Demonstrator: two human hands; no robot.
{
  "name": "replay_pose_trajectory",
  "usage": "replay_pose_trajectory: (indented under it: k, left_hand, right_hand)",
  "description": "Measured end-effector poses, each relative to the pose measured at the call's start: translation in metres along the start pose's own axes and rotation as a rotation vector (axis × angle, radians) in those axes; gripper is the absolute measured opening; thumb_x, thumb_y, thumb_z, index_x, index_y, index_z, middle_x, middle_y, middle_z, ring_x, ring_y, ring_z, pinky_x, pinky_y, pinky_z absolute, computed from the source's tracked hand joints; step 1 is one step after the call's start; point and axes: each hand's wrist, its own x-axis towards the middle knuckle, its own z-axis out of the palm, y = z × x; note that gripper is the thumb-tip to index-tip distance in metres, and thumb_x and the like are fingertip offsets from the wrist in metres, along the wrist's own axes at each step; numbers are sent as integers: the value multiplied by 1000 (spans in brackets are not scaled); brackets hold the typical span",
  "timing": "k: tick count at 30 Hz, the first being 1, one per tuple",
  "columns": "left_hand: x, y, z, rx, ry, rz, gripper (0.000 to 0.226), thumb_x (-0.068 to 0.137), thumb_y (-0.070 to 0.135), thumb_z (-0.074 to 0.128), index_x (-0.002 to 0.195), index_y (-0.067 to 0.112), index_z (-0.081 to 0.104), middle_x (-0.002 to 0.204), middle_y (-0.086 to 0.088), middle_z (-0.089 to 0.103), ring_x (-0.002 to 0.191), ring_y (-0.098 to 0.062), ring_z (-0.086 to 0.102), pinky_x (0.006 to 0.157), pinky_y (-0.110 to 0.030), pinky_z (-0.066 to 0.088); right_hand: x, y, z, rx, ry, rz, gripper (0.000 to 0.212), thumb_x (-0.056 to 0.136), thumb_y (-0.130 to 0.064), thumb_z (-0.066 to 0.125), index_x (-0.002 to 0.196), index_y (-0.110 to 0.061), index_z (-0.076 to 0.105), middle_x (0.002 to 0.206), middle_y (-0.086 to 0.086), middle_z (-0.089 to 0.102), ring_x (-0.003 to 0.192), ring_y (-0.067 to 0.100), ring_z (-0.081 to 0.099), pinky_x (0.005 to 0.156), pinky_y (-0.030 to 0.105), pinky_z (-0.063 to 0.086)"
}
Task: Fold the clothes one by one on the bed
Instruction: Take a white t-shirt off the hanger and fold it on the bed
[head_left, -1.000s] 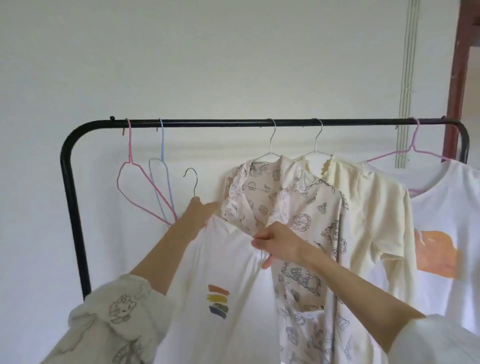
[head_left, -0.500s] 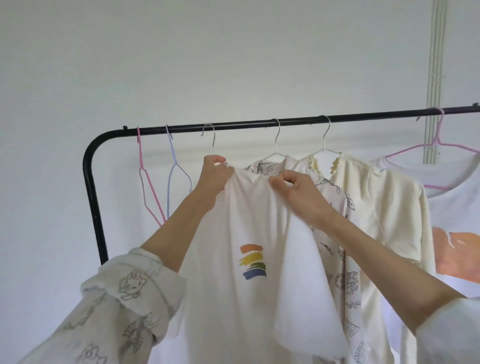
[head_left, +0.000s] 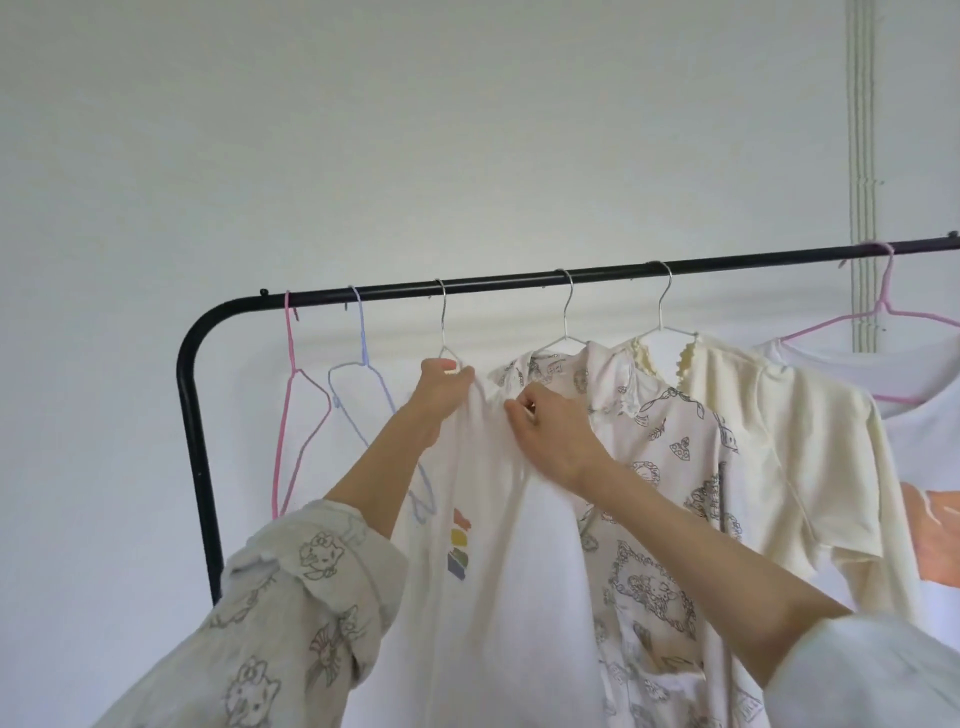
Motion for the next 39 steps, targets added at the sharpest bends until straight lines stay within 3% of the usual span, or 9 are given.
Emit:
replay_pose_trajectory:
  k: [3,7,10,16,21,25,29,33,39]
  left_hand:
    - [3,-7,-4,54,39,-25,62,88,38,54,131,-6,44,135,-26,47,125,-35,48,99,-38,42]
    - [-2,-5,-16,94,12,-18,52,79,48,58,106,4,57,106,-10,57,95,-25,56,86,-32,44]
    - [-11,-5,-22,98,9,-20,65,71,54,64,110,3,55,113,-16,53,104,-27,55,90,-34,44]
    - [-33,-13,-21,60,-49,90,22,89,23,61,86,19,40,78,4,40,65,-5,38,59,-16,32]
    - [-43,-21,-38,208,-37,118,40,92,17,52,61,20,26,61,4,25,54,-9,26,37,-10,23]
    - [-50,-26,-56,218,-42,151,37,95,20,45,66,21,22,66,5,22,58,-9,22,51,-20,18]
    - [-58,-28,-64,247,-127,158,18,97,19,39,79,16,39,77,3,34,68,-10,31,60,-21,25]
    - [-62,-32,-66,333,-224,173,35,93,2,31,109,17,58,103,0,55,93,-13,49,74,-18,37]
    - [-60,-38,-72,518,-241,202,52,93,-2,28,141,15,37,145,-4,40,127,-19,40,94,-21,29]
  right_hand:
    - [3,-7,2,22,1,8,29,99,-23,39,72,-11,40,66,0,42,78,24,42,61,32,17]
    - [1,-13,5,91,-18,24,41,102,-28,28,63,-17,29,62,-2,36,76,23,37,62,29,18]
    - [-3,-16,12,160,-6,18,40,102,-24,25,63,-17,27,62,-2,36,73,22,35,66,28,21]
    - [-7,-17,27,210,-42,33,37,101,-23,26,65,-18,29,65,-2,39,62,15,36,53,19,28]
    - [-8,-21,30,527,-357,220,28,98,-22,34,72,-18,43,69,-4,45,61,9,43,58,12,39]
    - [10,-24,34,662,-313,310,28,99,-26,38,88,-11,58,76,4,57,57,15,53,44,20,47]
    - [40,-30,42,617,-229,252,29,98,-22,39,119,-15,57,112,0,57,82,13,54,57,19,48]
    - [57,-40,54,485,-302,179,18,91,-24,49,78,-13,54,78,5,42,73,20,35,66,30,31]
    - [70,-48,56,264,-399,222,18,90,-7,47,96,-10,64,65,2,48,51,13,42,41,16,31]
